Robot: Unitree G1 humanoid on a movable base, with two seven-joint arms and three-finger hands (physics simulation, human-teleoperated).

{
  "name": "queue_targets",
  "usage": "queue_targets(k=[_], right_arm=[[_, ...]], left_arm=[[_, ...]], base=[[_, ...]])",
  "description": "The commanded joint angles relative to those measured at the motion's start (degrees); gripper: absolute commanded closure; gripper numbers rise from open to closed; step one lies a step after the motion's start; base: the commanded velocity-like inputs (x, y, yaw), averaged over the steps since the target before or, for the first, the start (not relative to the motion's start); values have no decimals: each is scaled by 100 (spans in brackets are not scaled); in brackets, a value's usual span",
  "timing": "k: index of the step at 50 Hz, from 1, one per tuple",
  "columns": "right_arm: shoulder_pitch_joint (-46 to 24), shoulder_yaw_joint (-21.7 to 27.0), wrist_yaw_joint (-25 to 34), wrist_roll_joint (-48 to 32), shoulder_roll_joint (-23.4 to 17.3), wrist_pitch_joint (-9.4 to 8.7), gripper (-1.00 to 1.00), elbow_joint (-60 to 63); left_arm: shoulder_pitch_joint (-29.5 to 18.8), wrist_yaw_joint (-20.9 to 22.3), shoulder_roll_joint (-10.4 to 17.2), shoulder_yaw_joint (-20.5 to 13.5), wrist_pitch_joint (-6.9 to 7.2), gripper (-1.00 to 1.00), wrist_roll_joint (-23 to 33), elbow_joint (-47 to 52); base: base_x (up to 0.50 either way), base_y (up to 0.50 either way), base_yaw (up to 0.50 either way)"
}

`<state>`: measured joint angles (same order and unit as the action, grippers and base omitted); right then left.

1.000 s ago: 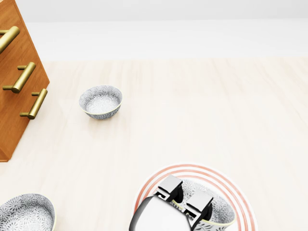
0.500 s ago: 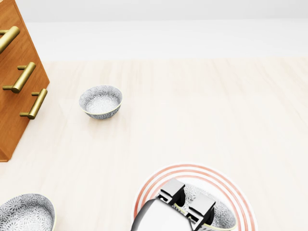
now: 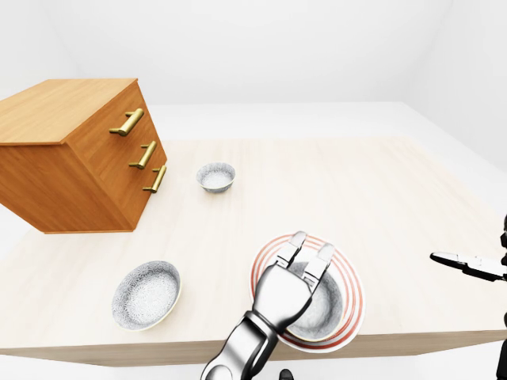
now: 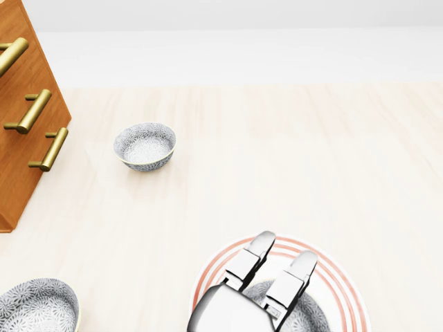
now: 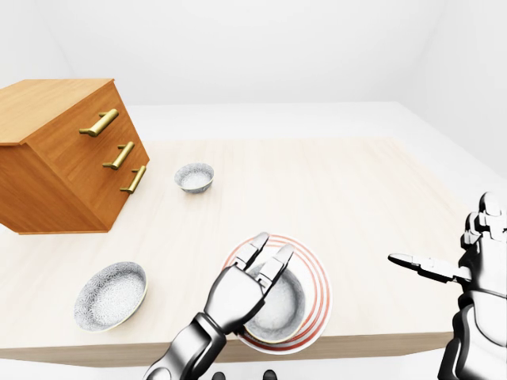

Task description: Put the bowl in the middle on the plate.

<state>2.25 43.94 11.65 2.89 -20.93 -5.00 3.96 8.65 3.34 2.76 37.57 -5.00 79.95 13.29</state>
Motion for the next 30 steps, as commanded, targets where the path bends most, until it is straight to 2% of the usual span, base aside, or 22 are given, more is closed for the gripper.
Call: queue_targets(k=[1,5,8,11,19,22,26,30], right_arm=[[-12,-20,-16,1,-13,0,-100,-60],[-9,-23,-27,11,-30,0,-100,-27],[-22,-31,-28,-1,-24,0,-100,-71],[-26,-31,-34,4,-38,0,-100,-34],[-42,-44,-49,-12,-38,0,-100,-144],[-2,-15,-28,11,-29,0,-100,1],[-2,5,-7,-2,-15,0,-100,47],[-25,-12,-17,-8,-27,0,-100,-8]], left_arm=[[1,-40,-6,-37,0,-100,67,-29],[6,-41,8,-67,0,-100,64,11],[-211,-311,-20,-247,0,-100,53,-416],[-176,-167,-81,-285,0,-100,46,-276],[-146,-240,-80,-294,0,-100,93,-326],[-54,126,-126,-217,0,-100,29,45],[-21,401,-128,-145,0,-100,-42,297],[-104,267,-62,-215,0,-100,-98,87]], base=[[0,0,0],[0,0,0],[0,0,0],[0,0,0],[0,0,0],[0,0,0],[0,0,0],[0,0,0]])
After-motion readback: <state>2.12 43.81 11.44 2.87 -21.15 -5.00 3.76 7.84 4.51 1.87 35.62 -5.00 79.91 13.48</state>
